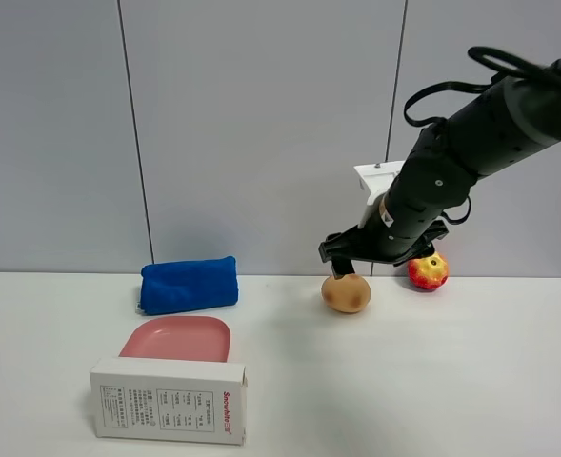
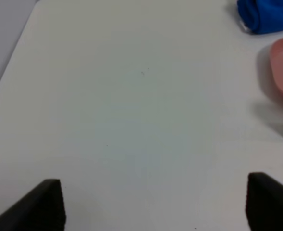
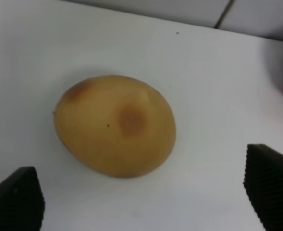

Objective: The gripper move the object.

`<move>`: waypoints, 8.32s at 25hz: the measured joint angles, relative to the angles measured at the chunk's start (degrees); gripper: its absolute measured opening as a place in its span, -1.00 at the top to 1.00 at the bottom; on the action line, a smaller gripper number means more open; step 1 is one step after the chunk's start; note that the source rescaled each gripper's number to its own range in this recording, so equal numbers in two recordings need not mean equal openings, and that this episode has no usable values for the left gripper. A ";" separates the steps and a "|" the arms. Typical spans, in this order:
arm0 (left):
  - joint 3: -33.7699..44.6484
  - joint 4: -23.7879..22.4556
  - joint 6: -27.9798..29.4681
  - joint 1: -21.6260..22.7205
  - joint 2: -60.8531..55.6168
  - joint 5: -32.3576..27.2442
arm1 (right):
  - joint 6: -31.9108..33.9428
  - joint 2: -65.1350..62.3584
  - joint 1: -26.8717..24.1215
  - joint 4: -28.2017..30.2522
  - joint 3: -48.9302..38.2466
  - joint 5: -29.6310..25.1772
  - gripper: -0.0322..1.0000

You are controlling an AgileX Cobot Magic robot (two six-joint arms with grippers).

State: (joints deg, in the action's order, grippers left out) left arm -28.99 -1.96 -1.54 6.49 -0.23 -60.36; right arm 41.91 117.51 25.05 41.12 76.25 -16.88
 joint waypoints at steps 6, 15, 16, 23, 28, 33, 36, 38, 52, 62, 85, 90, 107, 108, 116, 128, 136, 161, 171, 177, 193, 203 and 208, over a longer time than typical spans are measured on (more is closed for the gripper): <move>0.00 0.00 0.00 0.00 0.00 0.00 | 0.00 4.20 0.00 6.54 2.64 0.79 -0.93; 0.00 0.00 0.00 0.00 0.00 0.00 | 0.00 7.39 0.00 11.75 2.70 2.31 -0.72; 0.00 0.00 0.00 0.00 0.00 0.00 | 0.00 7.52 0.00 12.08 2.70 2.55 -0.67; 0.00 0.00 0.00 0.00 0.00 0.00 | 0.00 8.13 0.00 14.08 2.70 4.80 -0.14; 0.00 0.00 0.00 0.00 0.00 0.00 | 0.00 8.13 0.00 15.15 2.70 4.93 0.33; 0.00 0.00 0.00 0.00 0.00 0.00 | 0.00 8.13 0.00 15.28 2.70 4.95 0.84; 0.00 0.00 0.00 0.00 0.00 0.00 | 0.00 8.13 0.00 15.28 2.70 5.00 0.91; 0.00 0.00 0.00 0.00 0.00 0.00 | -0.05 8.08 0.00 15.28 2.70 5.00 0.91; 0.00 0.00 0.00 0.00 0.00 0.00 | -3.23 -3.79 6.83 8.73 2.70 -0.07 0.93; 0.00 0.00 0.00 0.00 0.00 0.00 | -21.12 -3.42 18.51 -11.87 13.03 -1.78 0.93; 0.00 0.00 0.00 0.00 0.00 0.00 | -47.84 14.61 22.62 -41.12 32.30 -22.51 0.93; 0.00 0.00 0.00 0.00 0.00 0.00 | -48.83 16.59 22.62 -41.50 32.30 -22.18 0.93; 0.00 -0.02 0.00 0.00 0.00 0.00 | -49.12 16.95 22.62 -41.55 32.30 -22.78 -0.21; 0.00 -0.02 0.00 0.00 0.00 0.00 | -49.12 16.40 22.62 -41.55 32.30 -22.98 -0.31; 0.00 -0.02 0.00 0.00 0.00 0.00 | -49.12 4.42 22.62 -41.50 32.30 -27.62 -0.42; 0.00 -0.02 0.00 0.00 0.00 0.00 | -48.46 -12.28 19.39 -41.12 28.60 -33.35 -0.42; 0.00 -0.02 0.00 0.00 0.00 0.00 | -46.50 -23.06 10.49 -41.12 9.46 -28.46 -0.42; 0.00 -0.02 0.00 0.00 0.00 0.00 | -43.46 -67.58 -11.31 -40.42 -24.89 -34.44 -0.43; 0.00 -0.02 0.00 0.00 0.00 0.00 | -41.91 -94.14 -25.13 -40.42 -34.26 -41.83 -0.81; 0.00 -0.02 0.00 0.00 0.00 0.00 | -39.74 -109.80 -26.36 -42.72 -42.23 -42.74 -0.82; 0.00 -0.02 0.00 0.00 0.00 0.00 | -38.95 -117.11 -26.36 -44.98 -48.21 -43.71 -0.80; 0.00 -0.02 0.00 0.00 0.00 0.00 | -38.95 -117.11 -26.36 -44.98 -48.21 -43.71 -0.79; 0.00 -0.02 0.00 0.00 0.00 0.00 | -38.95 -117.11 -26.36 -44.98 -48.21 -43.71 -0.79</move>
State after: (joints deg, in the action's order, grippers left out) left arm -28.99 -1.98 -1.54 6.49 -0.23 -60.36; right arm 2.97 0.40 -1.31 -3.86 28.04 -60.58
